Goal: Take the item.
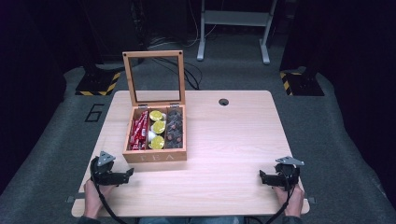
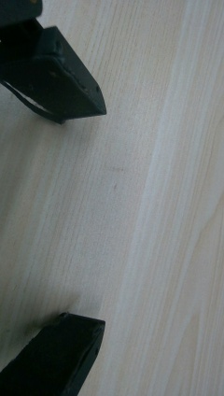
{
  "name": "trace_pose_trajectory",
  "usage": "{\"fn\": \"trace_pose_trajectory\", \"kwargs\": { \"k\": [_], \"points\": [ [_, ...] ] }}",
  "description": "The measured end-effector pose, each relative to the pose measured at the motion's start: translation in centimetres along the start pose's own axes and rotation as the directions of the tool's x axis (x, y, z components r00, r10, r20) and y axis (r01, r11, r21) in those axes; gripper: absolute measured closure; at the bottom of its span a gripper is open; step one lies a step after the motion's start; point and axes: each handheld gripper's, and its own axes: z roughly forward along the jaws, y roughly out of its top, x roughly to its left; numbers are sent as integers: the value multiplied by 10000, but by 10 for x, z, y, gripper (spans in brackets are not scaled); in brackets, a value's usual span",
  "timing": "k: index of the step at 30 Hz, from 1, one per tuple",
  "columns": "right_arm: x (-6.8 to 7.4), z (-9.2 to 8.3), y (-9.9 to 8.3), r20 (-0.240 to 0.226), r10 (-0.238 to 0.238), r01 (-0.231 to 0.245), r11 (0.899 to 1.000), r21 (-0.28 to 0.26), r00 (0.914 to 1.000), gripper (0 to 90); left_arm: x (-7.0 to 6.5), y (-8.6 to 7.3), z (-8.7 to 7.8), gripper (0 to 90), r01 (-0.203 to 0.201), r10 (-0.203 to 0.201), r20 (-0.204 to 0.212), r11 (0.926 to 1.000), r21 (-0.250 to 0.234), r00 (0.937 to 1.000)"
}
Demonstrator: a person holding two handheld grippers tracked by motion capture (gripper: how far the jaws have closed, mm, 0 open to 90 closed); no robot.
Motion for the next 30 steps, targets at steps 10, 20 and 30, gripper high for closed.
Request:
{"fn": "trace_pose_trajectory", "kwargs": {
  "k": [10, 20, 30],
  "points": [
    [1, 0, 0, 64, 38, -38, 10000, -7, 10000, 0, -9, 28, -20, 19, -283, 292, 143, 9976, -639, 9995],
    [0, 0, 0, 24, 34, -34, 10000, 19, 10000, 0, -22, 63, -17, 24, -569, 632, 582, 9929, -1044, 9963],
    [0, -1, -1, 15, -18, 18, 10000, 30, 10000, 0, -29, 88, -1, 36, -613, 740, 1062, 9911, -1184, 9916]
  ]
}}
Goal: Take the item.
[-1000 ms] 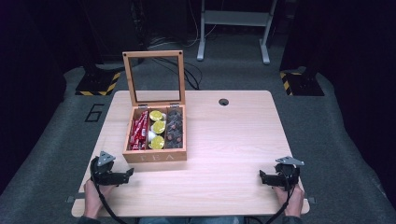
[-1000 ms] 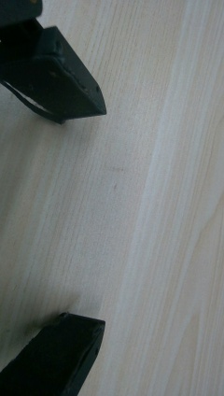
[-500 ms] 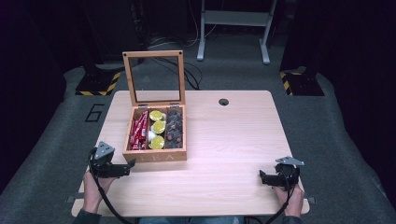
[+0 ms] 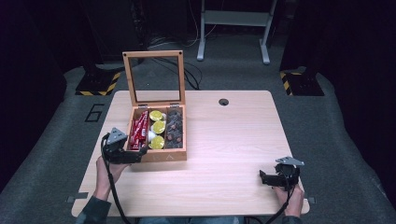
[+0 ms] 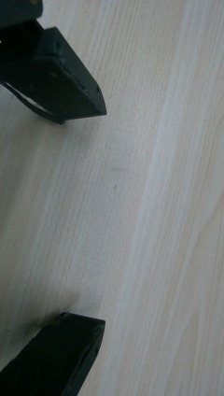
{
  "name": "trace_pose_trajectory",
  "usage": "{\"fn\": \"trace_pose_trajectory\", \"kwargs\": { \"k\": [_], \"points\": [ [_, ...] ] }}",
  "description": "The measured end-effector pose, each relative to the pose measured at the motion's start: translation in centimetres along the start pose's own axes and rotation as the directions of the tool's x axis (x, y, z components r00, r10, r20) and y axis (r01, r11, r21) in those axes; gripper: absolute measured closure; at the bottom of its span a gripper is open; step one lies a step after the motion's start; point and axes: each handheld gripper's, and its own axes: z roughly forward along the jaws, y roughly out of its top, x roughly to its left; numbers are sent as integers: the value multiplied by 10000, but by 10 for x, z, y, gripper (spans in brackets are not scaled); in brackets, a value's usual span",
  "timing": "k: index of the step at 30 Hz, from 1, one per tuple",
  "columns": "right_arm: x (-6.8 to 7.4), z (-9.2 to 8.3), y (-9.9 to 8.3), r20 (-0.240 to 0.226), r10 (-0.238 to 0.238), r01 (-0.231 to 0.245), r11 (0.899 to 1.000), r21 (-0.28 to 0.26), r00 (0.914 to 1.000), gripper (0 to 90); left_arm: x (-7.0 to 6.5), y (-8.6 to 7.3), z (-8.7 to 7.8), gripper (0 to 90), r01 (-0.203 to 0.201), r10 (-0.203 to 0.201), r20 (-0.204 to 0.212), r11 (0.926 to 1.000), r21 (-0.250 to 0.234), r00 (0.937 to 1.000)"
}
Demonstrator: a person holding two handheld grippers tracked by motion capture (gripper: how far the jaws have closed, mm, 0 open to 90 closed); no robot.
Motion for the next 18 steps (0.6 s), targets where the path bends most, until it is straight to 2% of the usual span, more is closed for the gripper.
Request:
{"fn": "trace_pose_trajectory", "kwargs": {
  "k": [11, 14, 18],
  "points": [
    [-1, 0, 0, -1, -120, 120, 9999, -46, 9999, 2, -7, 16, 31, 67, -173, 160, 350, 9992, 364, 9993],
    [0, 0, 0, 34, -20, 20, 10000, -86, 10000, 3, -9, 18, 39, 92, -336, 313, 437, 9980, 544, 9986],
    [0, 0, 0, 21, -60, 60, 10000, -70, 10000, 3, -12, 19, 50, 104, -359, 326, 482, 9970, 680, 9983]
  ]
}}
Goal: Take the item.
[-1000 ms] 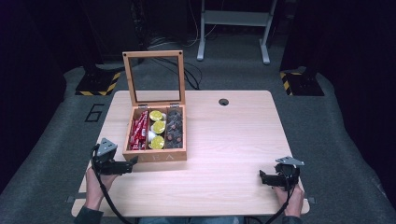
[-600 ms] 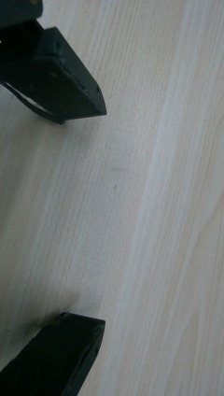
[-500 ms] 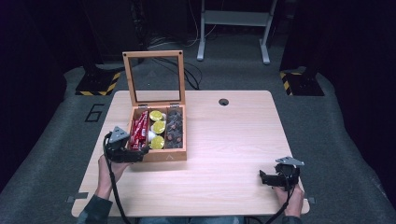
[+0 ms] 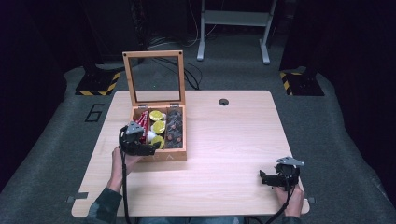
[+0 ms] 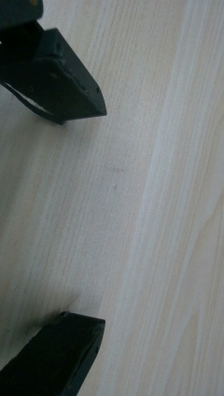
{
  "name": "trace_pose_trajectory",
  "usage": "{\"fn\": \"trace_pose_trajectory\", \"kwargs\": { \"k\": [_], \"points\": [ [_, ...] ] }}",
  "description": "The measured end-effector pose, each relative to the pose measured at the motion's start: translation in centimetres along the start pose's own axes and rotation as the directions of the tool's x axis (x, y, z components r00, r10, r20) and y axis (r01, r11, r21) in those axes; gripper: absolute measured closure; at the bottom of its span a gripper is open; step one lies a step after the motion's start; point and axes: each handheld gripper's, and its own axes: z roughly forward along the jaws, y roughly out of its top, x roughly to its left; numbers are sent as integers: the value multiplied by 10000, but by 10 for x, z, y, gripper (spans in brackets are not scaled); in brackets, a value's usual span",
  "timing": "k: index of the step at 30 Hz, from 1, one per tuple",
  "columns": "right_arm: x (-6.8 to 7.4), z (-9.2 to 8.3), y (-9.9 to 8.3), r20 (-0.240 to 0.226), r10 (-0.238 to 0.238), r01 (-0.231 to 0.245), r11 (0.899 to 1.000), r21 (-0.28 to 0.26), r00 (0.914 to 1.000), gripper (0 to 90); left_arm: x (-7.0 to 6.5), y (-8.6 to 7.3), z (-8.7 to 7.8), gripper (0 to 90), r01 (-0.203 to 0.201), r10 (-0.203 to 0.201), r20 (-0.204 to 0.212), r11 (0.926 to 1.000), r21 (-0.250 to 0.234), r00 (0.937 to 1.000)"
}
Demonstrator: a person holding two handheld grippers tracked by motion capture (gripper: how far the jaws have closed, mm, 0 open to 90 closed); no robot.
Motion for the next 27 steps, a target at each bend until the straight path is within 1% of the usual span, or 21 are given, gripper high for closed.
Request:
{"fn": "trace_pose_trajectory", "kwargs": {
  "k": [3, 6, 10, 11, 13, 15, 18, 19, 20, 21, 22, 24, 25, 27],
  "points": [
    [0, 0, 0, 12, 30, -30, 10000, -15, 10000, 4, 0, 1, 8, 126, -83, 85, -163, 9999, 137, 9998],
    [0, 0, 0, 4, 21, -21, 10000, -16, 10000, 4, -1, 3, 14, 135, -103, 108, -168, 9995, 289, 9998],
    [-1, 0, 0, -47, -92, 92, 10000, 23, 9999, 5, -3, 6, 21, 142, -147, 151, -129, 9994, 312, 9998],
    [-1, 0, 0, -47, -92, 92, 10000, 23, 9999, 5, -2, 7, 22, 142, -254, 258, -115, 9988, 413, 9996],
    [0, 0, 0, 5, 28, -28, 10000, -22, 10000, 8, -2, 7, 25, 142, -190, 195, -146, 9992, 361, 9997],
    [-1, -1, 0, 7, 8, -8, 10000, 14, 10000, 18, -1, 8, 28, 143, -114, 120, -129, 9992, 395, 9998],
    [-1, -1, 0, 11, 8, -8, 10000, 6, 10000, 19, -1, 8, 32, 149, -128, 139, -245, 9990, 431, 9996],
    [-1, -1, 0, 9, 6, -6, 10000, 7, 10000, 19, 0, 7, 33, 150, -199, 214, -284, 9984, 530, 9994],
    [-1, -1, 0, 14, 1, -1, 10000, 3, 10000, 19, 0, 7, 33, 149, -186, 203, -294, 9982, 569, 9994],
    [-1, -1, 0, 14, 1, -1, 10000, 3, 10000, 19, 0, 6, 34, 149, -116, 132, -293, 9985, 531, 9995],
    [-1, -1, -1, 16, -4, 4, 10000, 0, 10000, 19, 1, 6, 33, 150, -154, 172, -331, 9984, 549, 9993],
    [-1, -1, 0, 16, -2, 2, 10000, 1, 10000, 19, 2, 6, 33, 152, -108, 128, -421, 9988, 485, 9990],
    [-1, -1, 0, 15, -1, 1, 10000, 3, 10000, 19, 2, 6, 32, 154, -51, 72, -402, 9987, 517, 9992],
    [-1, -1, -1, 14, 1, -1, 10000, 1, 10000, 19, 4, 6, 31, 153, -93, 113, -352, 9984, 563, 9993]
  ]
}}
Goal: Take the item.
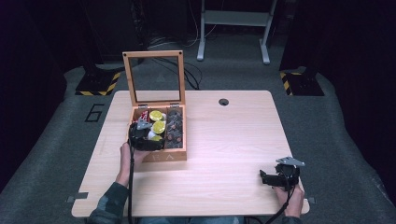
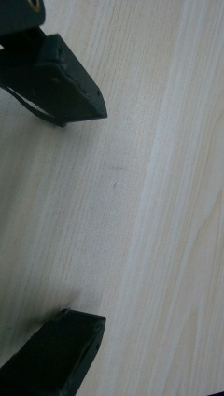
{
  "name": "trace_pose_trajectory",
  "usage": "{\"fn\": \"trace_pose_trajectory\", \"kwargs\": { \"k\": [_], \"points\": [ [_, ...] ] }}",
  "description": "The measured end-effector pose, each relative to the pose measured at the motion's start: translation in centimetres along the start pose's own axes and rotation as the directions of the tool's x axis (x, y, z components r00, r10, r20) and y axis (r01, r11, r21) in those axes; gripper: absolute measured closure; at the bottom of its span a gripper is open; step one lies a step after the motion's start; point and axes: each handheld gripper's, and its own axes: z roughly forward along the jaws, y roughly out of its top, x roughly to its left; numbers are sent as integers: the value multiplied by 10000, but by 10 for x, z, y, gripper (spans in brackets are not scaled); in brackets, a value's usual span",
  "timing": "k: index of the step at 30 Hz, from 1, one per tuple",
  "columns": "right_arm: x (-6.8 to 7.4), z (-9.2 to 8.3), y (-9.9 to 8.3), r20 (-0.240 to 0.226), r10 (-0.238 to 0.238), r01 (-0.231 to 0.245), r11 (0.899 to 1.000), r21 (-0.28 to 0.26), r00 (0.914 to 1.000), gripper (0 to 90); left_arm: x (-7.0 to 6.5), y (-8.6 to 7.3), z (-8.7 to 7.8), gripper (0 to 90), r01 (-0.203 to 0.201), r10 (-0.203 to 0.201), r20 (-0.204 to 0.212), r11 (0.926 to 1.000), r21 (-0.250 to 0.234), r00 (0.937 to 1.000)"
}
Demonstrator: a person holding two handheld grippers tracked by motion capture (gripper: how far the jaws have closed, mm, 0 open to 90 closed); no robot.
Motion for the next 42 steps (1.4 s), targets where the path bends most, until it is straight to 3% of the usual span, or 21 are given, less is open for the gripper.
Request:
{"fn": "trace_pose_trajectory", "kwargs": {
  "k": [10, 19, 36, 42],
  "points": [
    [0, 0, 0, -1, 1, -1, 10000, 0, 10000, 19, 1, -4, -6, 184, -71, 71, 169, 10000, 16, 9998],
    [0, 0, 0, -3, 1, -1, 10000, 2, 10000, 19, -2, -6, -7, 245, -604, 594, 414, 9979, 231, 9974],
    [0, 0, 0, -7, -1, 1, 10000, 6, 10000, 19, -3, -8, -5, 368, -599, 559, 997, 9975, 376, 9934],
    [0, 0, 0, -13, -5, 5, 10000, 5, 10000, 19, -4, -9, -5, 383, -462, 431, 951, 9985, 299, 9945]
  ]
}}
